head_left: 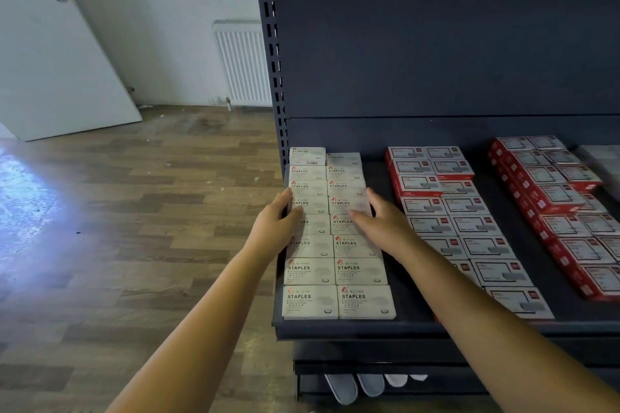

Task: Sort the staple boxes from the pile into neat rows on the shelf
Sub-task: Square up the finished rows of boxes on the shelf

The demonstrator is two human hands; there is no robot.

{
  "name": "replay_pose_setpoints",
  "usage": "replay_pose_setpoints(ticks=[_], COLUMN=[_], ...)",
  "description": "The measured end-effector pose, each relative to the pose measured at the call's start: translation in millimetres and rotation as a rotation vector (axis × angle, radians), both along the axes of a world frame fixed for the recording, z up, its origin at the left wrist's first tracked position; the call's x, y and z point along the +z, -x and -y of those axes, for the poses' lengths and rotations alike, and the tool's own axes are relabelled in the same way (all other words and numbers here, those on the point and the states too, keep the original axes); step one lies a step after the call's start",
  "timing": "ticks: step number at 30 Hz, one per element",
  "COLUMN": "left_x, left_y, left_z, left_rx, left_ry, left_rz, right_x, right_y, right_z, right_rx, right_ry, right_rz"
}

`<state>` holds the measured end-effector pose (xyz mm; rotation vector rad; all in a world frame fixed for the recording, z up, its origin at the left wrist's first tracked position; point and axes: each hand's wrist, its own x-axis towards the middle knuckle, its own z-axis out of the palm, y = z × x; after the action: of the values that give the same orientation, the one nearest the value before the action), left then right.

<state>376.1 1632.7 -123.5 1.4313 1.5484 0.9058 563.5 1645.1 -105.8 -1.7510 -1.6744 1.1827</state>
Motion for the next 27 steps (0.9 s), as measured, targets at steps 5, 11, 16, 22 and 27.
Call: replay_pose_setpoints(ticks=[5, 11, 16, 22, 27], left_x=[-0.1, 1.1, -1.1, -9.4, -13.2], left_y=[-2.5, -3.9, -2.1, 3.0, 6.9], left_z=[26.3, 29.7, 44.4, 80.5, 103.6], left_rx=[-0.006, 0.082, 0.030, -0.133, -0.283], left_ry=[-0.121, -0.043, 0.013, -0.141, -0.226], left_rz=[-0.211, -0.100, -0.077, -0.245, -0.452], right_x=[-11.7, -8.3, -12.3, -19.5, -17.2], right_y=[-1.9, -6.0, -10.0, -14.8, -24.3], right_z=[22.0, 27.2, 42.3, 80.9, 111.2], right_rx=[-0.024, -0.034, 0.040, 0.172, 0.305], right_ry=[-0.062, -0.054, -0.063, -0.149, -0.172], right_rz=[0.029, -0.084, 0.020, 0.172, 0.236])
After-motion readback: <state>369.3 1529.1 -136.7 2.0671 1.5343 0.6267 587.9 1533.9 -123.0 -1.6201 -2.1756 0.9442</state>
